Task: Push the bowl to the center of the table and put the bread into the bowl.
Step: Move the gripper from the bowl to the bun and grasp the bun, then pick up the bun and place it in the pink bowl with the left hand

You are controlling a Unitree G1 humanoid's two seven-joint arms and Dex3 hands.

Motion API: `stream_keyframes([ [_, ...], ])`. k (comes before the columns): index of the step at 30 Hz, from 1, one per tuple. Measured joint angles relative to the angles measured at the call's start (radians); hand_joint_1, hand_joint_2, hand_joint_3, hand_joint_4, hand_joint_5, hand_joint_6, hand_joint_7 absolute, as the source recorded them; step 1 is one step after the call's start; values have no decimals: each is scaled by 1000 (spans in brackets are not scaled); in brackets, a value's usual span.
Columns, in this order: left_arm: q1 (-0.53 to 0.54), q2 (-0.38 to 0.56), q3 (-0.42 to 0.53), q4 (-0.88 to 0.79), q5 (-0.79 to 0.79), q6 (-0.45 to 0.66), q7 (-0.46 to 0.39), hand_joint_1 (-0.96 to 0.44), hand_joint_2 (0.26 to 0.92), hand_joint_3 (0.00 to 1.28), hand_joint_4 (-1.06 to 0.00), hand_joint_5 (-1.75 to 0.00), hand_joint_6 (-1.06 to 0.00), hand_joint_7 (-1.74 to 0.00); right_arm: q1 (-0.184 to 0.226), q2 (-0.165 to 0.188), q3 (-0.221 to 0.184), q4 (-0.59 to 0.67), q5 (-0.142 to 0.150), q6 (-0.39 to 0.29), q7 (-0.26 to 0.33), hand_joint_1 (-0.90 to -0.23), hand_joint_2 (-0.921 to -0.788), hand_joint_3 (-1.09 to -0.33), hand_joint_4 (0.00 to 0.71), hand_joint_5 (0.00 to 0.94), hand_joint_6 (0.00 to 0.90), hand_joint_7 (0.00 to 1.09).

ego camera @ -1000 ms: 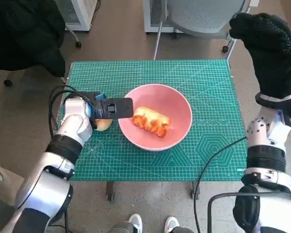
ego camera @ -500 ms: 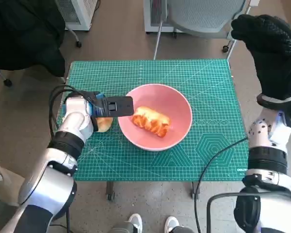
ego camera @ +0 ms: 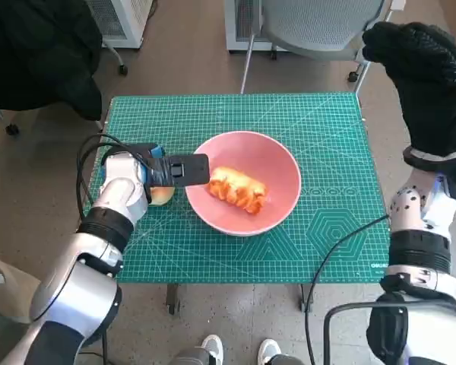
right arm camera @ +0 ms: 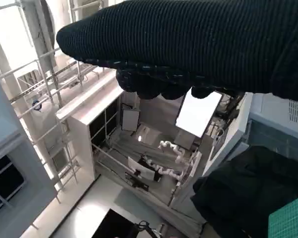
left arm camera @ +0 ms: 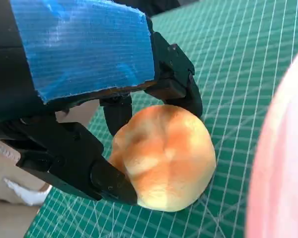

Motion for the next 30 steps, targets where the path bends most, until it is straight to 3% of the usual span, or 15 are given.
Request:
stream_keyframes([
  [4,0,0,-3,0,0,0,14,383,642,854,-399,-1705,-452,-391,0,0,0,0,0,0,0,-766,-921,-732,232,0,302,3],
  [9,1,4,-4,-5,0,-1,17,394,586,918,-445,-1690,-555,-464,0,0,0,0,0,0,0,-766,-921,-731,232,0,302,3],
  [11,1,9,-3,-12,-1,-1,16,396,583,876,-495,-1624,-587,-575,0,0,0,0,0,0,0,-766,-921,-731,232,0,302,3],
  [13,2,16,-1,-25,-3,2,10,164,650,686,-535,-1466,-574,-1020,0,0,0,1,0,0,0,-765,-921,-730,232,0,302,3],
  [17,2,37,5,-73,-6,20,-16,48,698,545,-569,-1500,-636,-1015,0,0,0,3,-1,0,0,-762,-921,-729,231,0,302,3],
  [21,13,73,15,-179,-8,57,-56,13,727,475,-520,-1544,-713,-960,0,0,1,6,-1,0,0,-758,-921,-728,232,0,302,3],
  [25,41,121,36,-344,-4,101,-108,5,825,286,-510,-1325,-717,-1134,0,0,2,7,-1,0,0,-754,-921,-728,232,1,303,3],
  [29,70,166,47,-505,9,149,-168,3,848,237,-502,-1289,-736,-1147,-1,1,4,10,-1,0,0,-752,-921,-728,233,1,303,3],
  [30,75,175,48,-538,14,158,-182,3,801,328,-469,-1393,-762,-1077,-1,1,4,12,-1,0,-1,-752,-921,-728,233,0,303,3],
])
